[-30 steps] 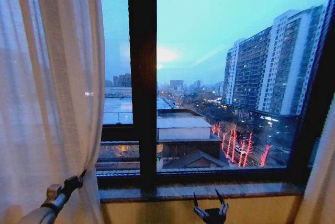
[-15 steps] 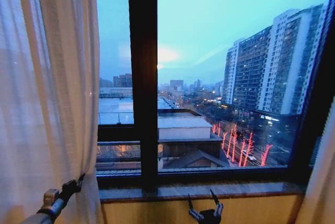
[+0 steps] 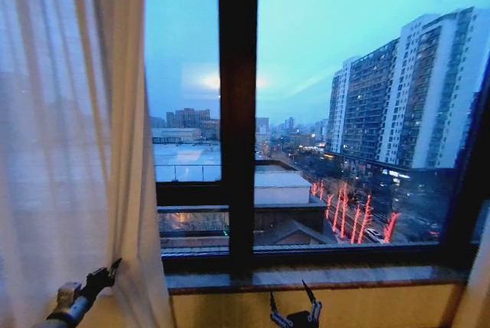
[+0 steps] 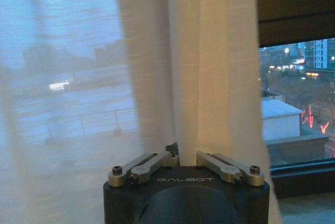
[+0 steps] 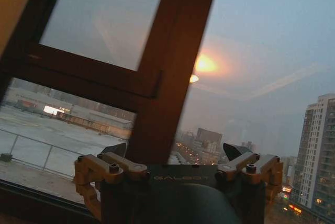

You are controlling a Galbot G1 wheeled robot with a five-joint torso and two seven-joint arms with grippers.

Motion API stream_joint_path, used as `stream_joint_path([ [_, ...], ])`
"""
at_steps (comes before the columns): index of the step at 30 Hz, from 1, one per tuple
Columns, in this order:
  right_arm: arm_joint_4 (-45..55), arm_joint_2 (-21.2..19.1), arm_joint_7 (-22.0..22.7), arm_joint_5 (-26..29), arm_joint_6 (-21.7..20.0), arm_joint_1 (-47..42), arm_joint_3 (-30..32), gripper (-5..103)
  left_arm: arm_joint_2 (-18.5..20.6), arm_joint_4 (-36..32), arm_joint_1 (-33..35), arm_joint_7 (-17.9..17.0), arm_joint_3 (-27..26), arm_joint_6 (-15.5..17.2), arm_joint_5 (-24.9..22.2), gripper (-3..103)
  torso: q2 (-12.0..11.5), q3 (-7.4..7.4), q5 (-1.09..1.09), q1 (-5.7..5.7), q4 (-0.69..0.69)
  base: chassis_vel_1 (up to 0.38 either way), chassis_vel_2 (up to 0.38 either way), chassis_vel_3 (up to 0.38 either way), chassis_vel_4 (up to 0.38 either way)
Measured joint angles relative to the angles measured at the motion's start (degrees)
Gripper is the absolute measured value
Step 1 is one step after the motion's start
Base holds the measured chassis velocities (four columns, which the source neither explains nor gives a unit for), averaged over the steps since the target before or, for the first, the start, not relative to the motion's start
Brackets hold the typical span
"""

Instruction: Open the curtains by pulling them apart, changing their state from closed to fully open.

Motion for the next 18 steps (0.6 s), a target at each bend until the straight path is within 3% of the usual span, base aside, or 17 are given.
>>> stream_joint_path([
  [4,0.17,0.0,0.01,-0.09,0.03,-0.24,-0.09,100,0.01,-0.45,1.06,0.48,-1.04,-0.08,0.15,0,0.0,0.0,0.03,0.0,-0.01,0.373,0.329,-0.371,-0.327],
  [7,0.43,0.01,0.0,-0.18,0.13,-0.53,-0.17,100,0.07,-0.62,2.2,1.09,-2.37,-0.24,0.27,0,0.0,0.0,-0.07,0.01,-0.02,0.369,0.352,-0.368,-0.343],
  [12,0.65,0.0,0.01,-0.28,0.25,-0.91,-0.28,100,0.2,-1.04,3.99,1.77,-4.37,-0.32,0.3,0,-0.01,0.01,0.02,0.0,0.01,0.379,0.366,-0.378,-0.331],
  [16,1.0,0.0,0.12,-0.33,0.31,-1.19,-0.49,100,0.62,-1.04,5.0,3.98,-5.53,-0.98,0.57,0,-0.01,0.01,-0.01,0.0,-0.01,0.344,0.315,-0.366,-0.304],
  [18,1.25,0.0,0.28,-0.21,0.31,-1.3,-0.58,100,0.98,-0.66,5.28,6.8,-6.01,-1.46,1.11,0,-0.01,0.01,0.0,0.0,-0.01,0.372,0.346,-0.384,-0.317],
])
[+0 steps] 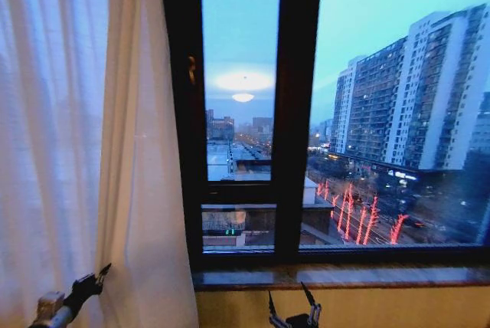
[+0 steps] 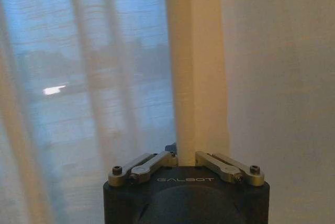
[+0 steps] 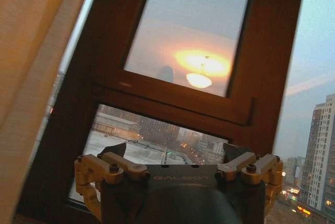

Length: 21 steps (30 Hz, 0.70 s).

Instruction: Open the curtains by pulling them apart, changing their state from closed to fully open.

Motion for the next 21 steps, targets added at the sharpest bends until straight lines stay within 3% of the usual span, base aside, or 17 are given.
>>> stream_joint_path([
  [5,0.31,0.01,0.03,0.12,0.0,-0.2,0.34,100,0.42,0.16,0.17,3.46,-0.23,-0.47,0.1,0,0.01,-0.01,-0.03,0.0,0.01,0.344,0.32,-0.366,-0.331],
  [11,-0.97,0.0,0.83,1.64,1.32,0.88,1.0,100,0.18,0.16,0.02,3.88,0.0,-0.45,0.16,0,0.0,-0.01,0.0,0.0,0.01,0.259,0.214,-0.263,-0.216],
  [21,-2.22,-0.02,-0.01,1.52,2.31,1.82,0.68,100,-0.21,0.25,0.19,3.83,-0.42,-0.04,0.15,0,0.0,0.0,0.02,0.0,-0.02,0.03,0.023,-0.017,-0.025],
])
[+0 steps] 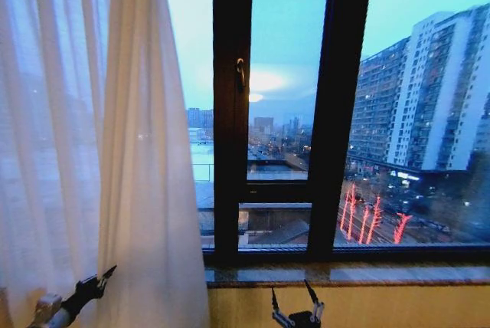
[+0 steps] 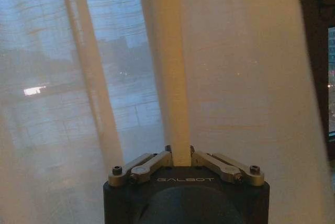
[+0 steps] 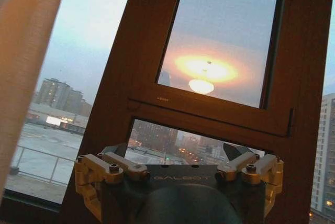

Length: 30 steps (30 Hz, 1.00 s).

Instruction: Open the curtains by pulling them apart, changing their state from closed to fully open.

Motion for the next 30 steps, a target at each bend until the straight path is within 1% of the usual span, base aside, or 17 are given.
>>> stream_joint_path([
  [4,-0.39,0.01,-0.35,-0.79,0.0,0.4,-0.29,100,-0.45,0.2,-0.04,-0.03,-0.05,-0.03,0.07,0,0.0,0.0,-0.02,0.0,0.02,0.0,0.0,0.0,0.0],
  [12,-0.8,0.01,-0.35,-1.35,0.0,0.96,-0.54,100,-0.98,0.59,-0.11,0.01,-0.14,-0.18,0.35,0,0.0,0.0,-0.03,0.0,0.02,0.02,0.011,-0.015,-0.01],
  [18,-0.86,0.01,-0.28,-1.36,0.0,1.19,-0.62,100,-0.99,0.52,-0.03,0.1,-0.25,-0.18,0.37,0,0.0,0.0,-0.02,0.0,0.01,0.129,0.1,-0.109,-0.129],
  [20,-1.12,0.03,-0.27,-1.41,-0.01,1.38,-0.25,100,-0.98,0.37,0.22,0.16,-0.44,-0.23,0.39,0,0.0,0.0,0.0,0.0,0.03,0.186,0.176,-0.172,-0.166],
  [22,-1.34,0.04,-0.32,-1.43,-0.01,1.58,0.46,100,-0.98,0.3,0.42,0.2,-0.59,-0.3,0.45,0,0.0,0.0,-0.04,0.01,0.04,0.157,0.169,-0.135,-0.165],
  [24,-1.55,0.04,-0.34,-1.41,0.15,1.71,0.86,100,-0.98,0.29,0.57,0.27,-0.71,-0.36,0.59,0,0.01,-0.01,-0.05,0.01,0.03,0.124,0.15,-0.135,-0.165],
  [27,-2.68,0.04,-0.35,-1.17,1.8,2.4,2.13,100,-1.02,0.27,1.01,0.9,-1.07,-0.59,1.2,0,0.02,-0.01,-0.05,0.01,0.04,0.091,0.081,-0.116,-0.077],
  [30,-2.85,0.03,-0.35,-1.03,1.96,2.43,2.35,100,-1.15,0.28,1.09,1.27,-1.13,-0.63,1.41,0,0.02,-0.01,-0.05,0.0,0.03,0.0,0.0,0.0,0.0],
])
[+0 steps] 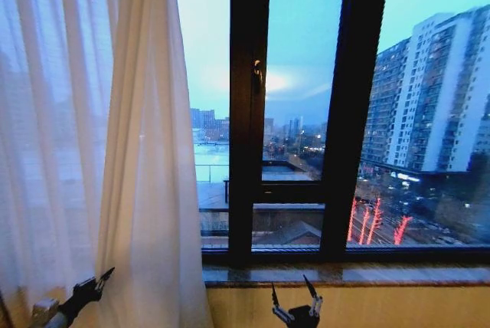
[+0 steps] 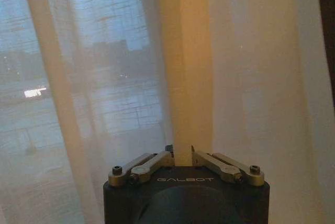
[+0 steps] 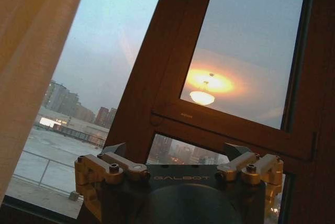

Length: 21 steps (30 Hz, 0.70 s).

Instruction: Open the curtains by pulling them apart, changing their state from closed to fully open.

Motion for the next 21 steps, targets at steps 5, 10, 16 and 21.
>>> stream_joint_path([
  [5,-0.16,-0.02,-0.02,-0.17,0.05,0.02,-0.03,100,-0.26,0.0,0.01,0.3,-0.03,0.0,0.16,0,-0.01,0.01,0.04,-0.01,-0.02,-0.009,-0.001,0.012,-0.003],
  [10,-0.25,-0.02,-0.1,-0.38,0.24,0.03,-0.28,100,-0.24,0.07,0.11,0.52,-0.23,0.0,0.19,0,-0.01,0.01,0.03,0.01,-0.02,-0.022,0.023,0.018,-0.037],
  [16,-0.35,-0.01,-0.1,-0.75,0.31,0.26,-0.37,100,0.09,0.37,0.04,0.57,-0.41,0.01,0.19,0,0.0,0.01,0.02,0.0,-0.01,0.06,0.104,-0.052,-0.097],
  [21,-0.38,-0.01,0.0,-0.74,0.32,0.41,-0.38,100,-0.24,0.43,0.03,0.66,-0.45,-0.05,0.21,0,-0.01,0.01,0.03,0.01,-0.02,0.137,0.184,-0.128,-0.202],
])
